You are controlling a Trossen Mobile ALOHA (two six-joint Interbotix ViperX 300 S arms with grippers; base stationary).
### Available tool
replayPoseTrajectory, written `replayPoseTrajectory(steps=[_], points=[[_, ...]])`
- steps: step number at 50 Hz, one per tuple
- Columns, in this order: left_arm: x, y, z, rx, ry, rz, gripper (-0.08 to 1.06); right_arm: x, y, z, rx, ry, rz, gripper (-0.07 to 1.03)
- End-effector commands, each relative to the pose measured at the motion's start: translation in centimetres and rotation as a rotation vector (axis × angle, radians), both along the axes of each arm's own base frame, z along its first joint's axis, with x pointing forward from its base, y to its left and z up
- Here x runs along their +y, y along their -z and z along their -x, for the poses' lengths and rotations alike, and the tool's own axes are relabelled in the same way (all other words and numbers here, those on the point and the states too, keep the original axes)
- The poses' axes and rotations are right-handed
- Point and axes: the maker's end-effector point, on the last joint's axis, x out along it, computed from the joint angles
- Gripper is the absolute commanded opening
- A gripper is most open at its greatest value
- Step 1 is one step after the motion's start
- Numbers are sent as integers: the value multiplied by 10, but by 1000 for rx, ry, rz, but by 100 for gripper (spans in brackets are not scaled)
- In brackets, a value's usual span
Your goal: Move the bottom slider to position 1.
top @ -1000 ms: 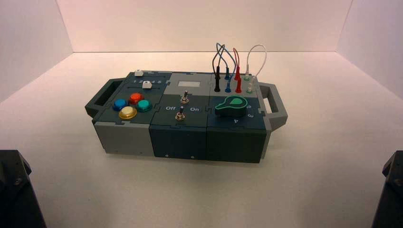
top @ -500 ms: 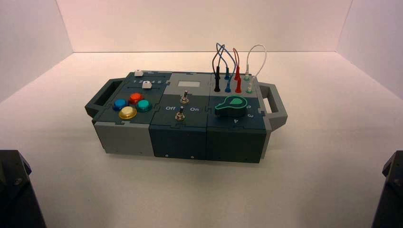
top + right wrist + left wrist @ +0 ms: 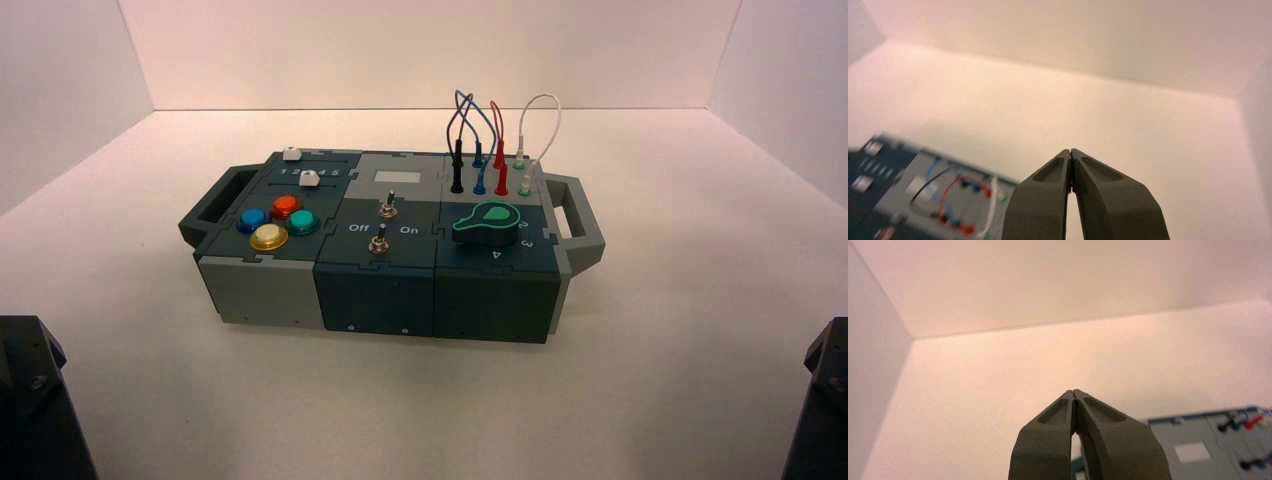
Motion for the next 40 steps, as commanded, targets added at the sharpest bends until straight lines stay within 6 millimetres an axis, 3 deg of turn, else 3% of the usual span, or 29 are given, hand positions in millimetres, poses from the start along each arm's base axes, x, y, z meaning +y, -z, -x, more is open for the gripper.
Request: replayPoseTrajectory(steps=[1, 21, 40], points=[[-11, -8, -7, 1, 28, 5, -3, 18, -8, -6, 17, -38, -22, -2], [-38, 32, -11, 218, 95, -22, -3, 77, -2, -6, 95, -203, 1, -2], [-55, 60, -4, 388, 106, -16, -3, 132, 34, -11, 215, -337, 82, -2]])
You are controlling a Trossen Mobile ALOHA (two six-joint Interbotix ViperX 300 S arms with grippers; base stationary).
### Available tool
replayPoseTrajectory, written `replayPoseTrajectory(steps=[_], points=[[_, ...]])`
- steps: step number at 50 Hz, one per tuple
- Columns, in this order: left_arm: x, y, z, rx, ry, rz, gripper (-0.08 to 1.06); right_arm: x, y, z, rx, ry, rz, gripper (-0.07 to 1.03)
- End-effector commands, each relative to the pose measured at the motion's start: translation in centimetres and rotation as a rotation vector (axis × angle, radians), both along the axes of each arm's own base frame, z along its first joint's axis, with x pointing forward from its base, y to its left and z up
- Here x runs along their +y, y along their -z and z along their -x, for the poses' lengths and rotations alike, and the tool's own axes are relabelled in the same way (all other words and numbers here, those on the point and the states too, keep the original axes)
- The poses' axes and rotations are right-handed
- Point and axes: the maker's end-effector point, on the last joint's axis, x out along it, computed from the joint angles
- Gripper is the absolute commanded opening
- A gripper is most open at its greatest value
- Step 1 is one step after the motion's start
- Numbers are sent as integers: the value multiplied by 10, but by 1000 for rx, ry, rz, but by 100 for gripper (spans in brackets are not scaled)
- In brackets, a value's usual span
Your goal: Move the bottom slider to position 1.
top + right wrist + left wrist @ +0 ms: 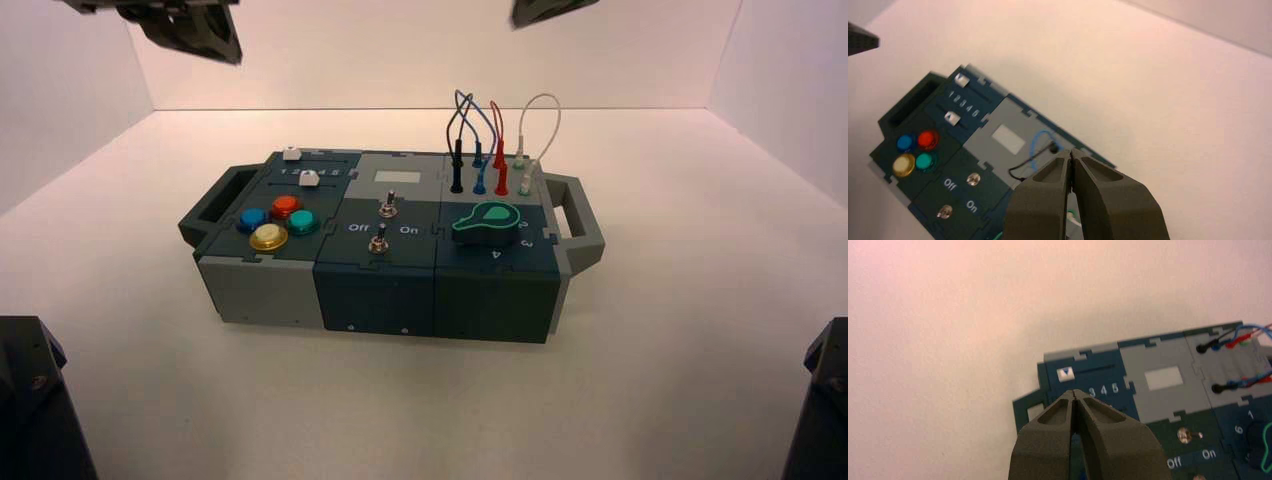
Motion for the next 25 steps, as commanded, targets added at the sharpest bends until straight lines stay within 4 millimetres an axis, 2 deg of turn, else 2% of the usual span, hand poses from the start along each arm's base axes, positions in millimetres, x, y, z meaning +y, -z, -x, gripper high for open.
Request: replayPoseTrajectory(steps=[1, 13, 25], points=[[-8, -9, -5, -6, 14, 9, -3, 18, -6, -6, -15, -39, -1, -2], [-26, -2, -4, 70, 21, 19, -3, 37, -5, -11, -12, -89, 21, -2], [-52, 11, -5, 161, 35, 20, -3, 42, -2, -8, -3, -110, 33, -2]])
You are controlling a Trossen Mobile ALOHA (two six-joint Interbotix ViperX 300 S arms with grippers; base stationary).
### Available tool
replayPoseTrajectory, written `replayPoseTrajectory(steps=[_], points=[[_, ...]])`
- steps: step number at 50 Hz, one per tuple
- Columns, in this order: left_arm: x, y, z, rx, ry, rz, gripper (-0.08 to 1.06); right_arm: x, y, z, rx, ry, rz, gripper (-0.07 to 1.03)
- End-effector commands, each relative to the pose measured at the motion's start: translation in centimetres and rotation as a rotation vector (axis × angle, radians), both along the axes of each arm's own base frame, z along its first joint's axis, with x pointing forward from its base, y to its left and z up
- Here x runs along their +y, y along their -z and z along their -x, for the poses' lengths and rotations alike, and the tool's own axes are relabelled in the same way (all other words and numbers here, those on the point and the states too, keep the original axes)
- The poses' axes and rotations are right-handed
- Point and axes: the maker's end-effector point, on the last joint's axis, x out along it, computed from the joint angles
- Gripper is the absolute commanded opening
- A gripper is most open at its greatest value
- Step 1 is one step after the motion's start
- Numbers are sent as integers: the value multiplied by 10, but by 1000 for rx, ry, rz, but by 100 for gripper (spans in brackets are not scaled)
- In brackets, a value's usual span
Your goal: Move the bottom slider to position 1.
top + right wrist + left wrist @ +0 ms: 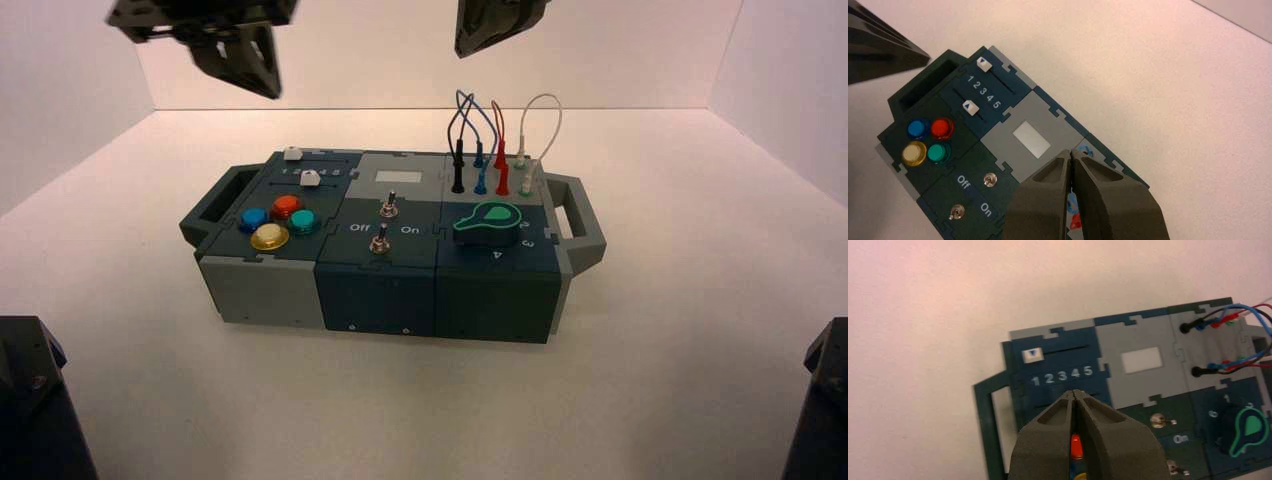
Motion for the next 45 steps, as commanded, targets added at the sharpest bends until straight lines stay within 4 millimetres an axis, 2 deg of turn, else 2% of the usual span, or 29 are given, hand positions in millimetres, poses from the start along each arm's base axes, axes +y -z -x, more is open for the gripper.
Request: replayPoseTrajectory(steps=[1, 13, 25, 45], points=[[-20, -3, -7, 21, 15, 11, -3, 10, -10, -1, -26, -24, -14, -2], [-35, 20, -1, 107, 13, -7, -3, 20, -1, 8, -1, -60, 4, -2], [-34, 34, 3, 150, 3, -26, -3, 33, 13, 18, 29, -102, 30, -2], [-38, 51, -3, 178, -9, -39, -3, 35, 8, 21, 20, -112, 24, -2]])
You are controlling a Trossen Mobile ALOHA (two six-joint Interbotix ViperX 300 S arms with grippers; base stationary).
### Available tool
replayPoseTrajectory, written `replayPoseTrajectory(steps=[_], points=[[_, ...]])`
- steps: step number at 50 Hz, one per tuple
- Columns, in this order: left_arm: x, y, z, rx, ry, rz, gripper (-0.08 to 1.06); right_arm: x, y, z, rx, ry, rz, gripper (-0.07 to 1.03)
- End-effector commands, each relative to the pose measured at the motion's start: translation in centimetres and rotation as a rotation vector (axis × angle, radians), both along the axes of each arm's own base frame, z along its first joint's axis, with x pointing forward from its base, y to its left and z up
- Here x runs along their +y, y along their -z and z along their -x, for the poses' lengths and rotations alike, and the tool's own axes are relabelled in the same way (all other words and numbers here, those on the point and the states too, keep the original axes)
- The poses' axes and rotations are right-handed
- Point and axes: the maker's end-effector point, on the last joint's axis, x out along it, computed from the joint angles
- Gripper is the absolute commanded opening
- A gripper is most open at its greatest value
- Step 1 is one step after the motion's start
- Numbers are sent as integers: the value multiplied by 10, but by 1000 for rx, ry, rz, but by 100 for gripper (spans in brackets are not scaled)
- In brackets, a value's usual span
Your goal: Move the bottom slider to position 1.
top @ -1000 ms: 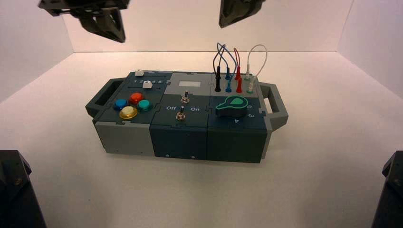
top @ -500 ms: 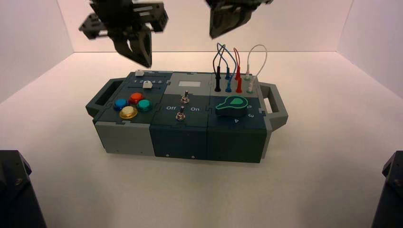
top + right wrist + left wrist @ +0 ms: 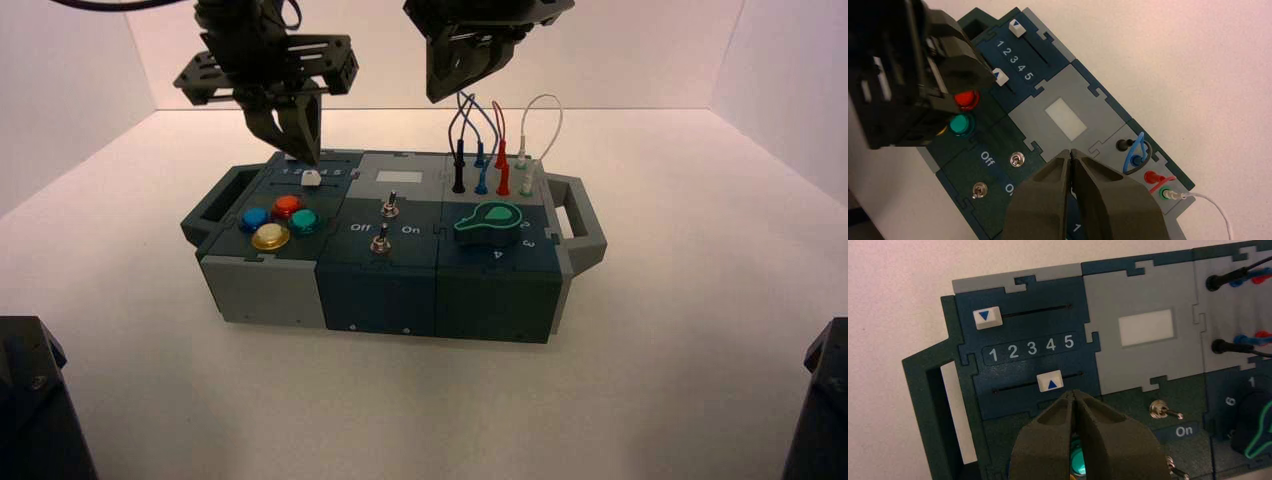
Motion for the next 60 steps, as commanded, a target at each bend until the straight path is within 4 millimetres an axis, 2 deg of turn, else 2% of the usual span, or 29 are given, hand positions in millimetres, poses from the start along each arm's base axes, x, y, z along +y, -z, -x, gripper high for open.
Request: replayPoseTrajectory(steps=[1, 18, 36, 60], points=[[-8, -7, -13, -33, -5, 22, -3, 8, -20, -5, -43, -10, -37, -2], [-14, 1, -22, -28, -13, 21, -3, 9, -24, -5, -52, -11, -46, -2], [-14, 8, -21, -8, -21, 12, -3, 8, -24, -5, -51, -10, -45, -2], [1, 9, -28, -8, -46, -6, -3, 8, -23, -5, -50, -10, -44, -2]])
